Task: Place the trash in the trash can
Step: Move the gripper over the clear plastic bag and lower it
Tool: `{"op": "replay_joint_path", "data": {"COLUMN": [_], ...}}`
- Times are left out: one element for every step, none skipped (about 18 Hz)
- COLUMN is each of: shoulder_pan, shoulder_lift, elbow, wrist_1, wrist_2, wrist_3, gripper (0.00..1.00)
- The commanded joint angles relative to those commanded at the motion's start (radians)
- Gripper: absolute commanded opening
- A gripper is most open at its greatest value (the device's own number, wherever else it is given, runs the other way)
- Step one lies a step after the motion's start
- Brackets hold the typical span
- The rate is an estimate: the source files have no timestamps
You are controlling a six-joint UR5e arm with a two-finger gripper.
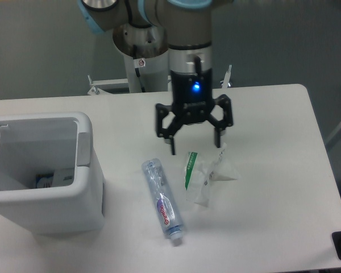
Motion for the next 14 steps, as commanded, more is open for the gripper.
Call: {"op": "replay_joint_path", "data": {"shoulder_pan": [0.005,0.009,0.015,0.017,0.018,0.020,0.022,0.034,0.041,0.040,0.040,0.038,0.037,0.037], "shoulder_lift": [-0.012,-0.023,-0.035,-0.041,-0.055,-0.066,-0.084,-0.097,-0.104,-0.129,-0.147,-0.161,-0.167,-0.170], "elbow": [-0.002,-0.002,-0.002,-0.003,-0.005,-0.008,-0.006,-0.008,-0.009,-0.018,-0.034,-0.046,-0.051,-0.054], "wrist_1": [0.000,0.000,0.000,0.000,0.003,0.006,0.018,0.044,0.054,0.054,0.058,0.058,0.061,0.058], "wrist_2": [0.003,0.011,0.020,0.031,0.044,0.067,0.069,0.069,0.066,0.064,0.067,0.072,0.074,0.074], "wrist_3": [0.017,0.038,0.058,0.069,0.072,0.063,0.066,0.063,0.063,0.063,0.061,0.065,0.068,0.065], "gripper": [1.00,1.00,1.00,1.00,1.00,1.00,1.00,1.00,1.00,1.00,1.00,1.00,1.00,1.00]}}
